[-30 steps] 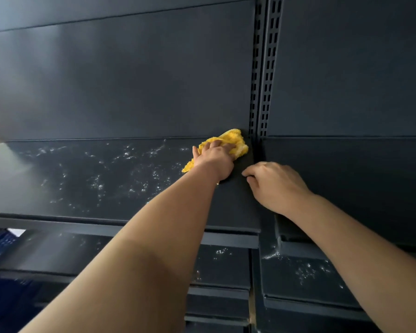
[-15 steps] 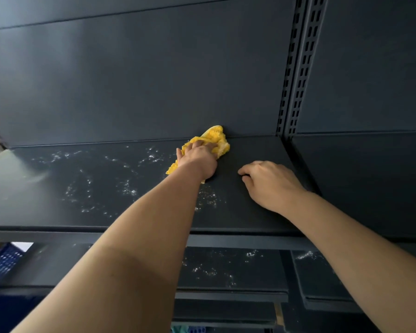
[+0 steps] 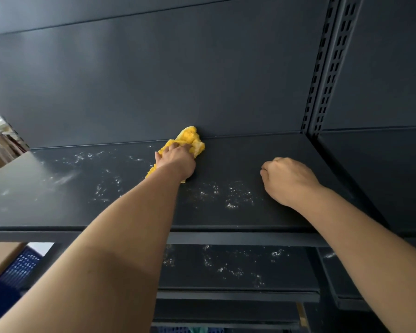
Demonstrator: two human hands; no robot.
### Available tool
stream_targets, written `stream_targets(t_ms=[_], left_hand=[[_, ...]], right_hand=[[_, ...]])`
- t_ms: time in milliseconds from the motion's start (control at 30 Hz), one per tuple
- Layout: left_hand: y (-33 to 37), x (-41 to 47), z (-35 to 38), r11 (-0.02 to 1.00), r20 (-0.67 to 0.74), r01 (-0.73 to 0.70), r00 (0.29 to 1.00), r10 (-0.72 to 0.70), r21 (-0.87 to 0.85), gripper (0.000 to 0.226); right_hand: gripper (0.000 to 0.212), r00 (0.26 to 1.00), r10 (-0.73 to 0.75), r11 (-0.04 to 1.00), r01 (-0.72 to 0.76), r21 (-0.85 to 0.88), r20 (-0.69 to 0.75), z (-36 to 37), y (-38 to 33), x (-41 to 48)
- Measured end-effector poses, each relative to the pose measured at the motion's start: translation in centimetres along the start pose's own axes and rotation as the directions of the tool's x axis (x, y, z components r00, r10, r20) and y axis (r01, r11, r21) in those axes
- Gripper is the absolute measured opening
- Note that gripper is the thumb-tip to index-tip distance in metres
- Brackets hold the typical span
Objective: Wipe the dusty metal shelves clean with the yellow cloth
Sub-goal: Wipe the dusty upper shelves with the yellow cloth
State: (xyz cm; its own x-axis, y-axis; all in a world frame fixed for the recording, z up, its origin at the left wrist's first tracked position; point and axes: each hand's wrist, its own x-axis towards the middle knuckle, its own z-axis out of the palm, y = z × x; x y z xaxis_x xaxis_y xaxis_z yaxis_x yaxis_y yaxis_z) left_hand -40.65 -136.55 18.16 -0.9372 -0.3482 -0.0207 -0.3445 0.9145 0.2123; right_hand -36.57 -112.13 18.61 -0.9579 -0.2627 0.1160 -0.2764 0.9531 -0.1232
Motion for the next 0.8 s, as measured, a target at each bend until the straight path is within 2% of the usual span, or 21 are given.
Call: stream_targets(t_ms=[233, 467, 800], left_hand=[[-0.7, -1.8, -0.5, 0.998, -0.01, 0.068, 0.998, -0.068, 0.015, 0.056], [1.9, -5.2, -0.6, 0.996, 0.028, 0.077, 0.997, -0.077, -0.034, 0.055], [8.5, -9.6, 0.7, 0.997, 0.078, 0.046, 0.996, -0.041, -0.063, 0.059]], right_hand=[[0.04, 0.998, -0.012, 0.996, 0.006, 0.093, 0.057, -0.2, 1.0, -0.5], [0.042, 0.98, -0.165, 0.951, 0.128, 0.28, 0.113, -0.2, 3.6, -2.0], [0.042, 0.984, -0.166, 0.967, 0.151, 0.207, 0.057, -2.5, 7.8, -7.1]])
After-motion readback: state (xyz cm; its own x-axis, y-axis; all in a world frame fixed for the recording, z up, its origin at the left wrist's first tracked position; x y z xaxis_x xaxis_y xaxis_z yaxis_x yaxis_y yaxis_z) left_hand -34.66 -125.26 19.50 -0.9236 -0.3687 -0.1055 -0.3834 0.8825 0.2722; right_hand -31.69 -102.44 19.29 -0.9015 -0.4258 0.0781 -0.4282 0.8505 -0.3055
